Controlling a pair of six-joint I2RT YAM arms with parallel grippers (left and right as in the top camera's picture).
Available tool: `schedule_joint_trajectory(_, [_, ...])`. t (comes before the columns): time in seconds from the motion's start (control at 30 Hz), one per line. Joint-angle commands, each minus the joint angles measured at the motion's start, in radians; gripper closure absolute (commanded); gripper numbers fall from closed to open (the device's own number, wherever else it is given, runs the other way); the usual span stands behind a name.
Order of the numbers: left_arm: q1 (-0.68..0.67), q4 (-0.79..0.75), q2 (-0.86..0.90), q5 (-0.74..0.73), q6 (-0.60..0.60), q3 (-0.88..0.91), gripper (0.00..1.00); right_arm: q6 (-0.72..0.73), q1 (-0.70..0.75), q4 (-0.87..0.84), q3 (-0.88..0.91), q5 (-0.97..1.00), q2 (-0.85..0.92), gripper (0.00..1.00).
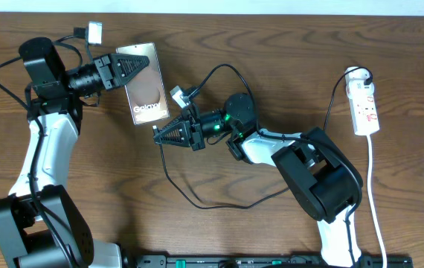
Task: Plug charger to phone and switch on socket
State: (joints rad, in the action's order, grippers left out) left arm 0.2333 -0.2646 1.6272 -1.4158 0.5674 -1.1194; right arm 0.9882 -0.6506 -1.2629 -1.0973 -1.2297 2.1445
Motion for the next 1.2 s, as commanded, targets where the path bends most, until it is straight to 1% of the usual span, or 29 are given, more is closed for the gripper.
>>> schedule_joint_trajectory(0.0, [-0.003, -0.008, -0.011, -0.043, -0.018, 0.003, 0.93, 0.001, 0.002, -0.008, -0.009, 0.015, 0.001, 0.99])
schedule_joint_trajectory(0.13, [-0.003, -0.007, -0.006, -0.044, -0.022, 0.003, 0.92, 0.002, 0.002, -0.024, -0.009, 0.015, 0.001, 0.99])
schedule_joint_trajectory(0.4, [-0.004, -0.007, 0.009, -0.092, -0.025, 0.003, 0.93, 0.000, 0.002, -0.028, -0.009, 0.020, 0.001, 0.99])
schedule_joint_trajectory(0.57, [-0.004, -0.007, 0.009, -0.092, -0.020, 0.003, 0.93, -0.002, 0.002, -0.027, -0.009, 0.025, 0.001, 0.99])
schedule_joint_trajectory(0.73, [-0.004, -0.007, 0.009, -0.091, 0.017, 0.003, 0.92, -0.002, 0.002, -0.018, -0.009, 0.035, 0.001, 0.99])
schedule_joint_trajectory(1.17, [-0.022, -0.007, 0.009, -0.082, 0.008, 0.003, 0.93, -0.002, 0.002, -0.010, -0.009, 0.050, 0.001, 0.99])
